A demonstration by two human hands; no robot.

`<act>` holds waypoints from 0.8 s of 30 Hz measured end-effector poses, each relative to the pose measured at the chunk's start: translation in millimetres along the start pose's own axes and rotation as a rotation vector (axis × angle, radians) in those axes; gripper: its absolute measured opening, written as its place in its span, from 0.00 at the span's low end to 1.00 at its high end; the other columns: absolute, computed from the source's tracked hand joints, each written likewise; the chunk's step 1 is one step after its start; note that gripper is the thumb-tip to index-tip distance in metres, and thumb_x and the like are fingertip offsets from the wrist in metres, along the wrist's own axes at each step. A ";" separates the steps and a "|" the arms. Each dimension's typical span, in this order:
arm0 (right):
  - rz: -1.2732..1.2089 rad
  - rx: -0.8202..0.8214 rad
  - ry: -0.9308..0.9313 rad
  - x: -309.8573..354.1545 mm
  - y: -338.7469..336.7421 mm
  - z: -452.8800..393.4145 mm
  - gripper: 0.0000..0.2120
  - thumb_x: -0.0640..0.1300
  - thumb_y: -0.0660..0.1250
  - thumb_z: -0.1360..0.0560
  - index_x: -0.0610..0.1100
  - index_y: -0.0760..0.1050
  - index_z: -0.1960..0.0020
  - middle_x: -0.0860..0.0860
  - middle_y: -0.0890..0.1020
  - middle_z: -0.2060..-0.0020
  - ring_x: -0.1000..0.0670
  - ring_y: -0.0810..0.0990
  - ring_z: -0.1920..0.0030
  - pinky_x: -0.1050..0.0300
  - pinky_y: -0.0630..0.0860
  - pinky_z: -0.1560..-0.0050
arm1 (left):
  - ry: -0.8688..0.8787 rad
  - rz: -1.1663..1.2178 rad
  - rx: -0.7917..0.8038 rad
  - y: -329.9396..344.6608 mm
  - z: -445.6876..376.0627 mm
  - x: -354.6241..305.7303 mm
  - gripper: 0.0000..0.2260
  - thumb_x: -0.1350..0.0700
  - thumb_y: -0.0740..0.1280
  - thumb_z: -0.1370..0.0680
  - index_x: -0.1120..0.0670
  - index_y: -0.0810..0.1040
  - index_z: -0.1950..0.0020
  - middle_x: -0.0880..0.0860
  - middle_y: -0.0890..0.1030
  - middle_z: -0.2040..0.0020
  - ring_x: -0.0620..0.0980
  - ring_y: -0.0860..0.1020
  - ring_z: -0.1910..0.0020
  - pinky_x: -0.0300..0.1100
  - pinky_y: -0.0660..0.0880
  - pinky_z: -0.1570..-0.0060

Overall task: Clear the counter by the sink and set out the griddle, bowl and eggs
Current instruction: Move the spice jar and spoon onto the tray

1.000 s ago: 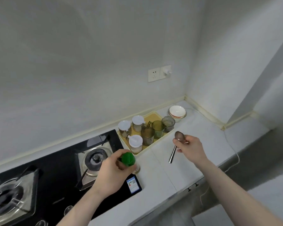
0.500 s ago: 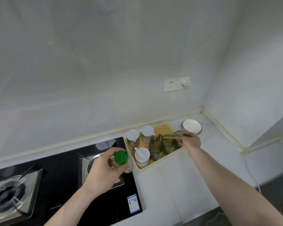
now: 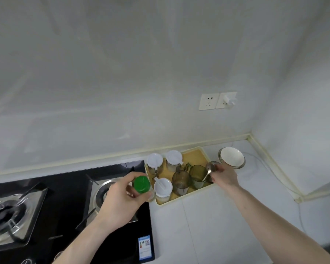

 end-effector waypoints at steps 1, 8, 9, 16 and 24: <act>0.001 0.015 -0.026 3.0 -3.7 0.8 0.06 0.41 0.71 0.27 0.50 0.81 0.53 0.54 0.85 0.60 0.53 0.84 0.60 0.51 0.84 0.51 | -0.001 0.009 -0.003 4.4 -2.5 -4.1 0.18 0.53 0.80 0.29 0.40 0.80 0.44 0.44 0.85 0.56 0.47 0.81 0.62 0.37 0.79 0.59; 0.094 0.099 -0.188 22.9 -29.5 -20.6 0.24 0.39 0.71 0.28 0.49 0.76 0.33 0.52 0.78 0.36 0.50 0.81 0.43 0.52 0.77 0.39 | 0.004 0.051 0.030 46.5 -29.2 -26.3 0.14 0.54 0.79 0.27 0.44 0.81 0.46 0.46 0.85 0.54 0.47 0.80 0.62 0.40 0.79 0.57; 0.082 0.129 -0.221 32.8 -29.0 -19.9 0.22 0.38 0.71 0.28 0.50 0.77 0.35 0.54 0.79 0.38 0.53 0.83 0.47 0.54 0.78 0.42 | 0.002 0.055 0.037 50.5 -32.7 -29.5 0.13 0.54 0.79 0.27 0.44 0.81 0.46 0.46 0.84 0.54 0.47 0.80 0.62 0.41 0.79 0.56; 0.244 0.627 -0.507 96.9 19.5 20.3 0.27 0.47 0.79 0.34 0.59 0.77 0.38 0.64 0.81 0.44 0.62 0.82 0.48 0.57 0.81 0.44 | -0.041 0.054 0.018 72.4 -64.7 -47.8 0.15 0.53 0.81 0.30 0.46 0.81 0.47 0.46 0.84 0.54 0.49 0.81 0.64 0.47 0.80 0.55; 0.153 0.611 -0.743 137.2 38.1 45.6 0.16 0.55 0.79 0.33 0.57 0.80 0.49 0.61 0.84 0.56 0.59 0.81 0.53 0.61 0.77 0.54 | -0.064 0.144 -0.012 80.6 -83.7 -62.2 0.13 0.53 0.79 0.26 0.47 0.81 0.44 0.45 0.83 0.49 0.49 0.85 0.62 0.47 0.82 0.53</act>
Point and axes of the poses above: each hand's wrist, its own z-axis away from the middle knuckle, its own y-axis out of the palm, x = y × z, the point moved 8 cm from there along -z, towards the middle knuckle
